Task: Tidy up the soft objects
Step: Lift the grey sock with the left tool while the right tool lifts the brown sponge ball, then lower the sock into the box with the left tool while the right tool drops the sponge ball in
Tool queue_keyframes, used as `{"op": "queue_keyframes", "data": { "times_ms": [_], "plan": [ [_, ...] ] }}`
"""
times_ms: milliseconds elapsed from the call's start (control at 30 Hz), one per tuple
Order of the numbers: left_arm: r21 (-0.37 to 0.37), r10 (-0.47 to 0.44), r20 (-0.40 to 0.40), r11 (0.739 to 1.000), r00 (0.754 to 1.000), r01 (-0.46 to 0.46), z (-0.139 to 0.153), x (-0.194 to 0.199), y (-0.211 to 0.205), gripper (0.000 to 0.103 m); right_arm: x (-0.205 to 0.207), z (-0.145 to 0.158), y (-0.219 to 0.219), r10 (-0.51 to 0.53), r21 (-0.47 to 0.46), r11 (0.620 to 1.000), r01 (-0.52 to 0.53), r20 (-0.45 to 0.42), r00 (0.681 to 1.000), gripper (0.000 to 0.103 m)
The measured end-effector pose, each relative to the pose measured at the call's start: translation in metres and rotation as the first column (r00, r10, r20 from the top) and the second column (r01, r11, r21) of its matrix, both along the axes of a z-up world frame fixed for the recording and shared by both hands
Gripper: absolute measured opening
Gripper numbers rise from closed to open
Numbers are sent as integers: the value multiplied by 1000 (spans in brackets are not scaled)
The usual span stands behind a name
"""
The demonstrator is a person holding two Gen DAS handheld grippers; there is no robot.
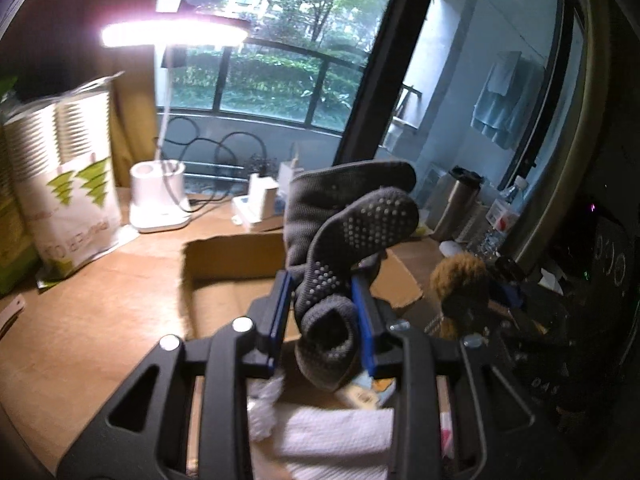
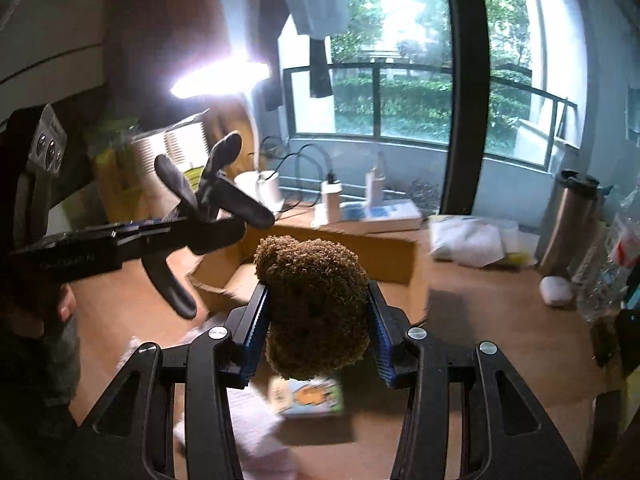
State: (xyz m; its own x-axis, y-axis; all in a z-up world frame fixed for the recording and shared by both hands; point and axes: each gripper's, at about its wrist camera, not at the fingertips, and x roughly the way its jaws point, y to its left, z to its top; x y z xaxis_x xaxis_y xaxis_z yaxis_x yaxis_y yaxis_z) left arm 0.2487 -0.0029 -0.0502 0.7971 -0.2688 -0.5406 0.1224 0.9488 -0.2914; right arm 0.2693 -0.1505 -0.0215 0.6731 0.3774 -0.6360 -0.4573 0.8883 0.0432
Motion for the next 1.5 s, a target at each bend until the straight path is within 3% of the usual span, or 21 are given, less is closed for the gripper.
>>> {"op": "queue_keyframes", "data": {
  "times_ms": [467,767,833,967,1067,1200,1333,1500],
  "plan": [
    [15,-18,-5,1000,1000,18,-21,57,-38,32,60,-10,-22,-8,23,1000,8,13,1000,48],
    [18,-1,-117,1000,993,4,-64,94,-44,32,91,-45,-24,-31,9,999,31,-51,998,49],
    [13,-1,-147,1000,989,3,-73,100,-44,34,96,-54,-24,-36,0,999,36,-76,996,51],
    [10,-8,-192,1000,981,10,-85,108,-46,37,98,-57,-29,-55,-1,998,55,-74,996,65],
    [-4,-22,-194,1000,981,21,-86,107,-47,54,99,-57,-38,-89,0,996,89,-69,994,68],
    [-12,-35,-193,999,981,33,-83,106,-48,55,107,-75,-46,-124,-26,992,122,-157,980,68],
    [-13,-32,-188,999,982,30,-80,100,-45,55,103,-92,-43,-111,-42,994,104,-243,964,47],
    [-12,-21,-170,1000,985,20,-73,89,-39,55,83,-90,-33,-83,-56,996,71,-244,966,47]
  ]
}}
